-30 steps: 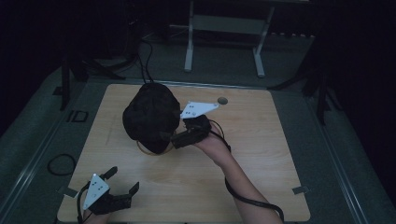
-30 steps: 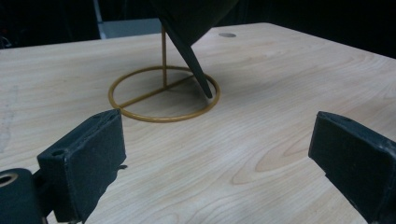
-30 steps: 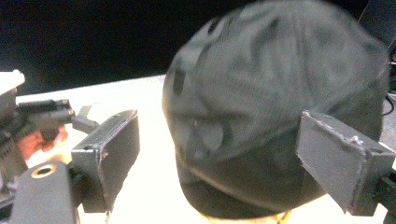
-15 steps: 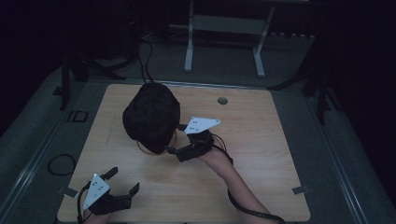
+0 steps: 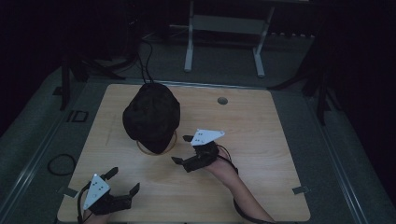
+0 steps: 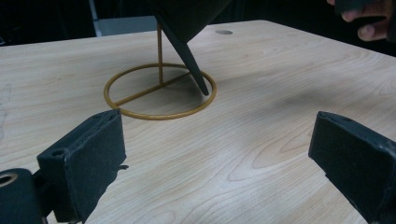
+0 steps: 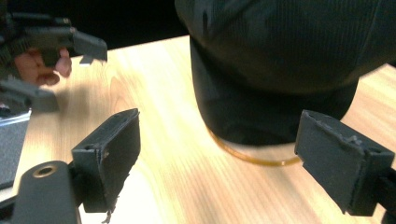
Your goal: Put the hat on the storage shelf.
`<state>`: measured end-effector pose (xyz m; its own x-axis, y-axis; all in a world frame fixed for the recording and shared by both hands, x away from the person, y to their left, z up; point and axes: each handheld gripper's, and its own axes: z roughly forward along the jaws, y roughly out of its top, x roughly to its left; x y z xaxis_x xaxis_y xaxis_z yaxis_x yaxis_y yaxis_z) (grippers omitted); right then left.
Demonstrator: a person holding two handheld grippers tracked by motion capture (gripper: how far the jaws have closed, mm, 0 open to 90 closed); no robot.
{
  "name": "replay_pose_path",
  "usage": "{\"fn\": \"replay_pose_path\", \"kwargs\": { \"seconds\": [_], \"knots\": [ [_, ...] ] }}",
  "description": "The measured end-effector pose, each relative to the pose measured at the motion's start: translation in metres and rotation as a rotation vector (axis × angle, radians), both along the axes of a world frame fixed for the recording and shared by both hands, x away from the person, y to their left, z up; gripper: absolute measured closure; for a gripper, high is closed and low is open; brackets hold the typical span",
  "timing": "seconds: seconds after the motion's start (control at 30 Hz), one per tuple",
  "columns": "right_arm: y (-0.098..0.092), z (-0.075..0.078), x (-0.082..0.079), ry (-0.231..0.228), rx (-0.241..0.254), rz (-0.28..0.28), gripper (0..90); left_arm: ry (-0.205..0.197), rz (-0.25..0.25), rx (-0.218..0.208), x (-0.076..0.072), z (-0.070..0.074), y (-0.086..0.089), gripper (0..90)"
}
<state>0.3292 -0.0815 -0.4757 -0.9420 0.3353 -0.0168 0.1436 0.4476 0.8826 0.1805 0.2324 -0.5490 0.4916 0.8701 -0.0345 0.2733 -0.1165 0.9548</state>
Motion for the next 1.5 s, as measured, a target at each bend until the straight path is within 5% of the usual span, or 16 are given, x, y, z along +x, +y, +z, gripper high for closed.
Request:
{"fn": "replay_pose_path", "kwargs": {
  "seconds": [1.27,1.5],
  "knots": [
    [-0.059,-0.058,-0.022,0.034,-0.006,-0.043,14.5,0.005,0.003,0.008,0.001,-0.001,0.001,4.2],
    [-0.071,-0.065,-0.027,0.019,-0.05,-0.053,14.6,0.006,0.003,0.009,0.001,-0.001,0.0,4.2]
  ]
}}
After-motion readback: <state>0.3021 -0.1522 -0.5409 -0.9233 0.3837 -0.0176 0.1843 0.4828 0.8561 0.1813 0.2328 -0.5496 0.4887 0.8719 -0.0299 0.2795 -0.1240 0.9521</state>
